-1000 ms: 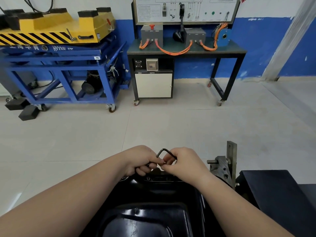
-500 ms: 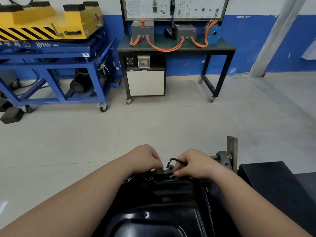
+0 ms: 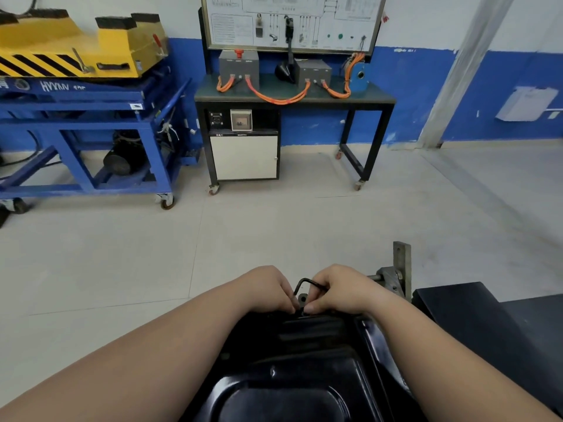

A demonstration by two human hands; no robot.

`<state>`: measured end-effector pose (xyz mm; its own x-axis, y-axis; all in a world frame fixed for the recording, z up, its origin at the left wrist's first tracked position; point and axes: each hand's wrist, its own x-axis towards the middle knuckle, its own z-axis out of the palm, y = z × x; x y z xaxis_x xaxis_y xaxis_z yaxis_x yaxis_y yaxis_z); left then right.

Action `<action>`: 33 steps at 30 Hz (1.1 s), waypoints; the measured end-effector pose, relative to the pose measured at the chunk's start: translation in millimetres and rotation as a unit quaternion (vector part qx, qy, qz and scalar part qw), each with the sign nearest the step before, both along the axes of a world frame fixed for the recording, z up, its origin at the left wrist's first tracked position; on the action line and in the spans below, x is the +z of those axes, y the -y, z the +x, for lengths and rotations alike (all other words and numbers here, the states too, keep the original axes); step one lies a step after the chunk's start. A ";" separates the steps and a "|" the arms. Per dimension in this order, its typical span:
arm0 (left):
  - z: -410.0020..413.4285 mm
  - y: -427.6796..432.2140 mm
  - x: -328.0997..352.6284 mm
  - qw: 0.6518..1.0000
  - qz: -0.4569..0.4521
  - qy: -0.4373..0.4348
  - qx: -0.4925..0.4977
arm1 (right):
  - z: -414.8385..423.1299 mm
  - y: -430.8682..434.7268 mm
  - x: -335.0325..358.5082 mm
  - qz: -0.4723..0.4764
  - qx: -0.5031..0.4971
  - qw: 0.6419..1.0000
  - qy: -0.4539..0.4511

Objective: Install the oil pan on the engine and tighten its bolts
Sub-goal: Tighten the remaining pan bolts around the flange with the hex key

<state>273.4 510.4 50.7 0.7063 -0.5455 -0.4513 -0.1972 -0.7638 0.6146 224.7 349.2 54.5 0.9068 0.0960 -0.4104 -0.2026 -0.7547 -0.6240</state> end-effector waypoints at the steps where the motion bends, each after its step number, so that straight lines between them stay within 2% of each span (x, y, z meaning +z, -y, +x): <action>1: 0.2 0.9 -1.7 1.000 -0.001 0.000 -0.010 | -0.8 0.5 0.6 0.010 -0.006 1.000 -0.005; 17: 23.6 11.0 -17.6 0.994 -0.043 -0.033 -0.092 | 0.6 4.8 -8.7 0.041 -0.037 0.998 -0.008; 28: 19.5 13.3 -19.1 0.988 -0.049 -0.005 -0.147 | -1.0 1.9 -11.1 0.014 -0.055 0.998 -0.009; 33: 18.1 15.5 -19.6 0.987 -0.032 0.037 -0.155 | -7.7 2.6 -3.9 0.018 -0.056 0.998 0.026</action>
